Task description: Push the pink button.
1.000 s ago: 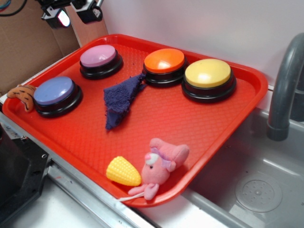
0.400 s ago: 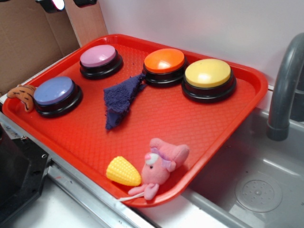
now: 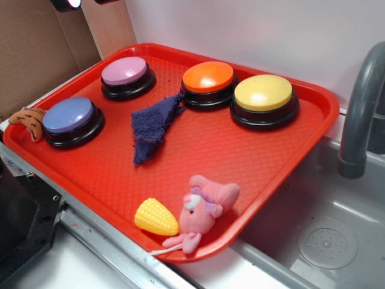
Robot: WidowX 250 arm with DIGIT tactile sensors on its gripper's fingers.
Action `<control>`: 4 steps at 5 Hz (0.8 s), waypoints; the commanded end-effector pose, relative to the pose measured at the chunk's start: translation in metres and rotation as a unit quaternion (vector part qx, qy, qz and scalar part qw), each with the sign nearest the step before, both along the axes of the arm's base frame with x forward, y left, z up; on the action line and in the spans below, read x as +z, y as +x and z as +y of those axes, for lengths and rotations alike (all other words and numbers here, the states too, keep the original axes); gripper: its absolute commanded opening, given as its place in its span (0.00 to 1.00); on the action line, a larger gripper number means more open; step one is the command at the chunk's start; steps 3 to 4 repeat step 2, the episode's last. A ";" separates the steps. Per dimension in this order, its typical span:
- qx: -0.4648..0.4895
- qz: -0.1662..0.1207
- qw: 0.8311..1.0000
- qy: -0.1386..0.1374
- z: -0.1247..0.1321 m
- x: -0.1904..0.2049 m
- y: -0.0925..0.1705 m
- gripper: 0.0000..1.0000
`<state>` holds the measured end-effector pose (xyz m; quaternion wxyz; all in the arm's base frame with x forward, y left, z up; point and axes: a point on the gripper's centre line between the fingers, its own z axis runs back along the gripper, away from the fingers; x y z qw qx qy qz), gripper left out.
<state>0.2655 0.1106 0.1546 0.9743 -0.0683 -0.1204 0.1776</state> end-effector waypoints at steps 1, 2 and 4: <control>-0.015 -0.047 0.999 0.020 -0.004 0.026 0.002 1.00; -0.031 -0.075 0.997 0.015 -0.009 0.024 -0.003 1.00; -0.031 -0.075 0.997 0.015 -0.009 0.024 -0.003 1.00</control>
